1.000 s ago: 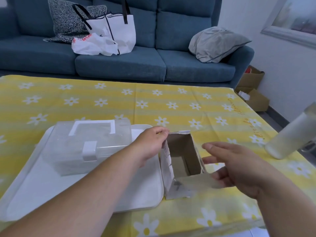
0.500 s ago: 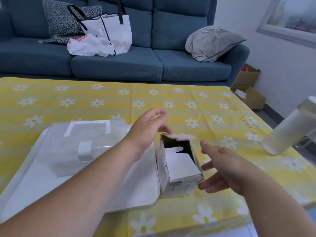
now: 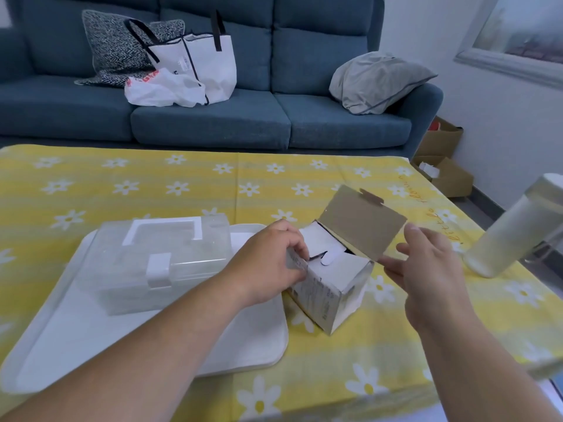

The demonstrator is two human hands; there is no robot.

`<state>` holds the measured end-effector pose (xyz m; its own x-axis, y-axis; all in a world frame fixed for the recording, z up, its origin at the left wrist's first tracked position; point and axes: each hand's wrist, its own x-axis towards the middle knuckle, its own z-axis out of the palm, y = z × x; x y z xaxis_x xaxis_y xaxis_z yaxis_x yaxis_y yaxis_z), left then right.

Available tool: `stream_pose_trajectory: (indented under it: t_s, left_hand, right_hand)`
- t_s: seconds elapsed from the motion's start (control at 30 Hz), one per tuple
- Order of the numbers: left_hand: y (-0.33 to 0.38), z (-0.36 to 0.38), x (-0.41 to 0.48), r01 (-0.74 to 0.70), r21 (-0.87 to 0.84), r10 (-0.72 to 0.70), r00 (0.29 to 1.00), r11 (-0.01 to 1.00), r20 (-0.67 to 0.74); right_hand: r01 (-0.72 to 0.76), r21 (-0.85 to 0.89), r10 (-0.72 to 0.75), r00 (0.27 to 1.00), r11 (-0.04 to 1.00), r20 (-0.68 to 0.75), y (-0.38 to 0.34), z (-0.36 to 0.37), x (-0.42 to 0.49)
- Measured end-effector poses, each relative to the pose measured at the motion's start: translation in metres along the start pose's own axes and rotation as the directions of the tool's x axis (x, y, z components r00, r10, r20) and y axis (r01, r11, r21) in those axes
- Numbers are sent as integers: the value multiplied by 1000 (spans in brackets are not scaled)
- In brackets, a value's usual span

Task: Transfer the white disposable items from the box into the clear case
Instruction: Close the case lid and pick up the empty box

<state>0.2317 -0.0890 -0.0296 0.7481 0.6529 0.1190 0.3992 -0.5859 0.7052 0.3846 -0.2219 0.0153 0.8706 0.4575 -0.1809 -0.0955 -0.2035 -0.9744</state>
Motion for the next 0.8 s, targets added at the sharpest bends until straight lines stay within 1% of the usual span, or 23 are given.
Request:
stream_pose_trajectory:
  t_s: [0.03,0.1,0.17,0.2,0.27,0.3,0.37,0.43,0.57,0.7,0.73,0.8]
  left_hand:
    - [1,-1,0,-3,9,3,1000,1000,-8]
    - [2,-2,-1,-12,36,12,1000,999,-7]
    - [4,0,-1,-25,69,25,1000,997,-8]
    - [4,0,-1,-29,76,30,999,997,-17]
    - [3,1,-1,-21,70,24,999,997,-37]
    - [3,1,-1,-16,65,19,999,998,-43]
    - [3,0,0,-11,58,14,999,998,-43]
    - [3,0,0,-10,41,12,999,999,-47]
    - [-1,0,0,17,-2,-17,999,1000,-48]
    - [-2,2,-1,28,-18,-29,998,999,-63]
    - [-2,3,-1,34,-20,-36,997,999,-75]
    - [-1,4,-2,48,-23,-50,995,999,-89]
  right_hand:
    - [18,-3,-18,1000,1000,1,0,1,0]
    - [66,-34,-65,997,997,50,-1,2,0]
    - [145,-133,-124,979,980,160,0,5,-2]
    - [201,-218,-149,961,955,235,1,6,-4]
    - [292,-383,-146,918,876,368,7,11,-6]
    - [322,-460,-130,907,828,400,10,13,-7]
    - [352,-570,-123,908,743,401,15,17,-7]
    - [359,-605,-134,913,711,384,16,18,-7]
    - [356,-640,-125,918,681,377,16,18,-6]
    - [416,-647,-90,876,639,474,17,19,-8]
    - [437,-655,-67,858,617,510,18,20,-10]
    - [474,-696,-15,832,539,555,20,21,-12]
